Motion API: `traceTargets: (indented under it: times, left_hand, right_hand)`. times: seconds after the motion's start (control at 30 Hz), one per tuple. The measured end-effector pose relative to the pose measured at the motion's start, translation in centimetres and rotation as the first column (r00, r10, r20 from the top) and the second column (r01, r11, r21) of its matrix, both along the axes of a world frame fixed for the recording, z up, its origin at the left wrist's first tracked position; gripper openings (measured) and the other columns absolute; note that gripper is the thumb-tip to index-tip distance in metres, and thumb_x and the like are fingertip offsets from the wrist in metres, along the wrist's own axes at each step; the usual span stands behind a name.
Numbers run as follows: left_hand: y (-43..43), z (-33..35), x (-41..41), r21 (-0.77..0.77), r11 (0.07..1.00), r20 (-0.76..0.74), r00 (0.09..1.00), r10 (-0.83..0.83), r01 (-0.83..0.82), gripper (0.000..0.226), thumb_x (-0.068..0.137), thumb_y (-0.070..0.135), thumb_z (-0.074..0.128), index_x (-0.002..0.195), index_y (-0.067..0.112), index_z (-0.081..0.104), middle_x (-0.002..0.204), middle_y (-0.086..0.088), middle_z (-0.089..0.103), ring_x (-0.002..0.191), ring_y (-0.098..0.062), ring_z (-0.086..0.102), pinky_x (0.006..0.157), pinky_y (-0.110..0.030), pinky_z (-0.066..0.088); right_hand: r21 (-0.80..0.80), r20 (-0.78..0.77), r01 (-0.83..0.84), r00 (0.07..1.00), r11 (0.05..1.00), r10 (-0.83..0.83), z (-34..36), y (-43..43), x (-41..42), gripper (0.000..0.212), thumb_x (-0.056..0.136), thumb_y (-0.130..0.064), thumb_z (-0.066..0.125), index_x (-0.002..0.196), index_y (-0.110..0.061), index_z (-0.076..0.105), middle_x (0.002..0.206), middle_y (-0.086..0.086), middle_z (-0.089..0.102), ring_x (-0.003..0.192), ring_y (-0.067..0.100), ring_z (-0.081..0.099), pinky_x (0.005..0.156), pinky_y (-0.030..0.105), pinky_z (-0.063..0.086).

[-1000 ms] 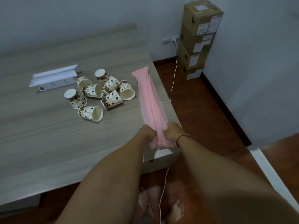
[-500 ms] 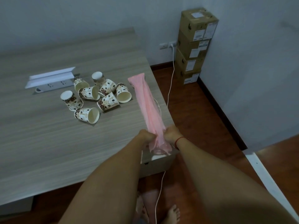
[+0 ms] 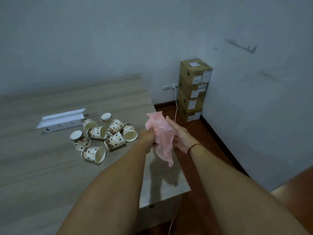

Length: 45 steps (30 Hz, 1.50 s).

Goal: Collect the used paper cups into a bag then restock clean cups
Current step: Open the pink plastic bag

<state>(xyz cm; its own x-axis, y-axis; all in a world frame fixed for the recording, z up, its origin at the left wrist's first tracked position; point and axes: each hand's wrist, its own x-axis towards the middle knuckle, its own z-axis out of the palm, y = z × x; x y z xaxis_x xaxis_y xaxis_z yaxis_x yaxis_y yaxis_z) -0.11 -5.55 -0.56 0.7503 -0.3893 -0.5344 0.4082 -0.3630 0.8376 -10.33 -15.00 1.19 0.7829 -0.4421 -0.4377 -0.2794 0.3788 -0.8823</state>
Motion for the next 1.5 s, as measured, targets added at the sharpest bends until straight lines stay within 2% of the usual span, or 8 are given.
traceTargets:
  times: [0.2, 0.37, 0.47, 0.73, 0.9, 1.13, 1.3, 1.5]
  left_hand:
    - [-0.7, 1.2, 1.9, -0.188, 0.98, -0.123, 0.988, -0.093, 0.069, 0.047, 0.097, 0.043, 0.045, 0.126, 0.008, 0.056, 0.12, -0.018, 0.067, 0.106, -0.032, 0.066, 0.092, -0.044, 0.055]
    - [-0.4, 2.9, 4.0, -0.355, 0.907, -0.22, 0.923, -0.316, 0.226, 0.056, 0.08, 0.035, 0.073, 0.126, 0.009, 0.054, 0.122, -0.017, 0.063, 0.11, -0.032, 0.06, 0.09, -0.043, 0.054]
    - [-0.1, 3.0, 6.2, -0.215, 0.921, -0.205, 0.907, -0.368, 0.326, 0.063, 0.068, 0.011, 0.084, 0.123, -0.003, 0.056, 0.123, -0.017, 0.064, 0.111, -0.031, 0.063, 0.097, -0.043, 0.053]
    - [-2.8, 1.2, 10.6, 0.078, 0.979, 0.099, 0.975, -0.198, 0.191, 0.037, 0.092, 0.021, 0.061, 0.117, -0.007, 0.059, 0.109, -0.019, 0.065, 0.089, -0.031, 0.063, 0.053, -0.028, 0.051]
    - [-4.6, 1.1, 11.6, 0.005, 0.96, 0.049, 0.959, -0.279, 0.28, 0.039, 0.087, 0.027, 0.068, 0.116, 0.003, 0.062, 0.106, -0.013, 0.066, 0.087, -0.025, 0.063, 0.056, -0.028, 0.051]
    - [-4.2, -1.4, 13.8, -0.149, 0.907, -0.189, 0.889, -0.418, 0.394, 0.045, 0.078, -0.005, 0.071, 0.122, -0.007, 0.06, 0.104, -0.019, 0.068, 0.076, -0.024, 0.068, 0.065, -0.031, 0.062]
    - [-3.1, -4.3, 17.0, 0.453, 0.869, 0.349, 0.857, -0.378, 0.199, 0.045, 0.075, 0.024, 0.078, 0.106, -0.003, 0.059, 0.104, -0.019, 0.066, 0.095, -0.029, 0.065, 0.077, -0.032, 0.051]
    - [-4.3, -3.0, 17.9, 0.37, 0.928, 0.705, 0.636, -0.315, 0.049, 0.059, 0.068, 0.044, 0.08, 0.111, 0.011, 0.054, 0.11, -0.007, 0.055, 0.103, -0.026, 0.052, 0.089, -0.039, 0.047]
  right_hand:
    - [-0.188, -0.081, 0.045, 0.995, 0.981, -0.062, 0.7, 0.1, 1.2, 0.031, 0.085, -0.009, 0.064, 0.116, -0.006, 0.065, 0.099, 0.009, 0.071, 0.09, 0.023, 0.069, 0.081, 0.037, 0.059]
    - [-0.034, -0.155, 0.449, 0.88, 0.893, -0.449, 2.0, -0.4, 3.9, 0.02, 0.094, -0.005, 0.048, 0.104, 0.002, 0.063, 0.075, 0.009, 0.06, 0.068, 0.024, 0.057, 0.06, 0.027, 0.046]
    - [-0.091, -0.204, 0.564, 0.796, 0.821, -0.57, 2.4, -1.2, 5.4, 0.026, 0.098, -0.014, 0.044, 0.11, 0.002, 0.06, 0.084, 0.009, 0.059, 0.075, 0.024, 0.056, 0.062, 0.026, 0.042]
    - [-0.704, -0.176, -0.026, 0.974, 0.709, -0.139, 2.1, -2.1, 7.4, 0.104, 0.054, -0.089, 0.055, 0.14, -0.035, 0.035, 0.134, -0.006, 0.047, 0.121, 0.02, 0.049, 0.1, 0.049, 0.046]
    - [-0.853, -0.346, -0.151, 0.881, 0.5, -0.324, 0.9, -4.3, 8.7, 0.034, 0.089, -0.04, 0.052, 0.105, -0.014, 0.067, 0.102, 0.012, 0.07, 0.088, 0.03, 0.066, 0.074, 0.032, 0.051]
    - [-0.562, -0.328, 0.319, 0.761, 0.763, -0.56, -2.5, -6.1, 9.8, 0.028, 0.093, -0.015, 0.053, 0.11, 0.003, 0.066, 0.113, 0.02, 0.066, 0.089, 0.026, 0.058, 0.075, 0.029, 0.044]
    - [-0.464, -0.404, 0.476, 0.636, 0.747, -0.657, -3.0, -8.4, 9.7, 0.034, 0.095, -0.004, 0.048, 0.125, 0.005, 0.059, 0.129, 0.022, 0.059, 0.119, 0.035, 0.057, 0.099, 0.034, 0.044]
    - [-0.576, -0.333, 0.361, 0.716, 0.734, -0.613, -2.1, -8.6, 10.5, 0.039, 0.089, -0.031, 0.05, 0.113, -0.004, 0.066, 0.107, 0.014, 0.066, 0.085, 0.027, 0.056, 0.072, 0.026, 0.041]
